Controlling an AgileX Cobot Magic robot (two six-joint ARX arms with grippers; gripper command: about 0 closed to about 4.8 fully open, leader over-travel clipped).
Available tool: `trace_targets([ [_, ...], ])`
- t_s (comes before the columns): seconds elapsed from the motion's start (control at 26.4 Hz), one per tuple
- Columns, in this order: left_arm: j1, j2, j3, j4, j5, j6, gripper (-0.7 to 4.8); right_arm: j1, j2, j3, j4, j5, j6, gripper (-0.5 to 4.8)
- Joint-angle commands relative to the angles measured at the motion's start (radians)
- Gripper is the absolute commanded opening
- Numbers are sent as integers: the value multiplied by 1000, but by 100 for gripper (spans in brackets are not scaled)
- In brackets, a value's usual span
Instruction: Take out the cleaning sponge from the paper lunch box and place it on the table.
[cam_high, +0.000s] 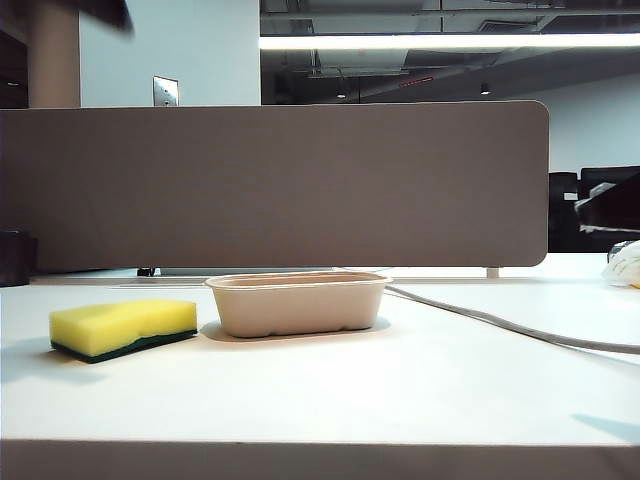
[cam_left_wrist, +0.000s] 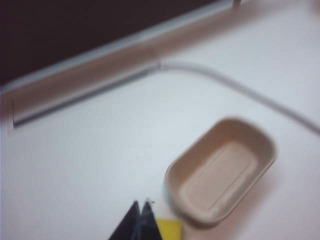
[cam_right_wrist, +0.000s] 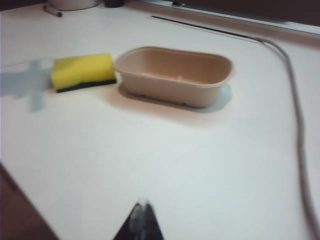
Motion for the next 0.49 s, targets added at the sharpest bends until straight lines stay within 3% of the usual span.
trace_targets([
  [0.04, -107, -141, -99, 140, -161, -14, -5, -73, -25, 1, 17, -2, 0, -5],
  [0.11, -170, -210, -140, 171, -296, -13, -5, -122, -35, 1, 17, -2, 0, -5],
  [0.19, -225, -259, -166, 180, -367, -13, -5, -177, -44, 1, 17, -2, 0, -5],
  [0.34, -301, -300, -198, 182, -391, -9, -5, -265, -82, 1, 16, -2, 0, -5],
  [0.49, -311, -305, -221, 179, -374, -10, -5, -341, -129, 1, 17, -2, 0, -5],
])
